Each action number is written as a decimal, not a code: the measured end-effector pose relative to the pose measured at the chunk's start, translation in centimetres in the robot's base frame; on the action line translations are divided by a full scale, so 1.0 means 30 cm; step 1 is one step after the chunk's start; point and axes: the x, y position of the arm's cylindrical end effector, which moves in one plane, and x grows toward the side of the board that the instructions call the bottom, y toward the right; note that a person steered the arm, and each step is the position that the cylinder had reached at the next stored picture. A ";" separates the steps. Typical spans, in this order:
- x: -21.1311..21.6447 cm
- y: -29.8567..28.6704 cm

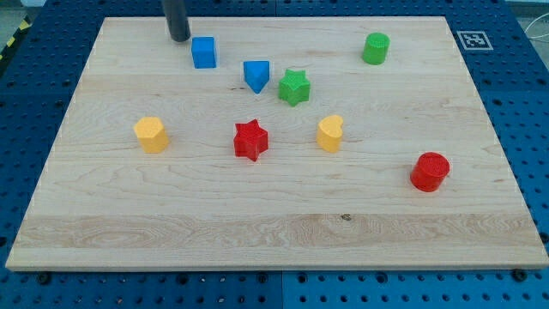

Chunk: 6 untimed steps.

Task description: Nudge the yellow hexagon left a bit

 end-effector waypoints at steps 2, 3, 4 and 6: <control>0.186 -0.023; 0.335 -0.023; 0.432 0.029; 0.754 0.129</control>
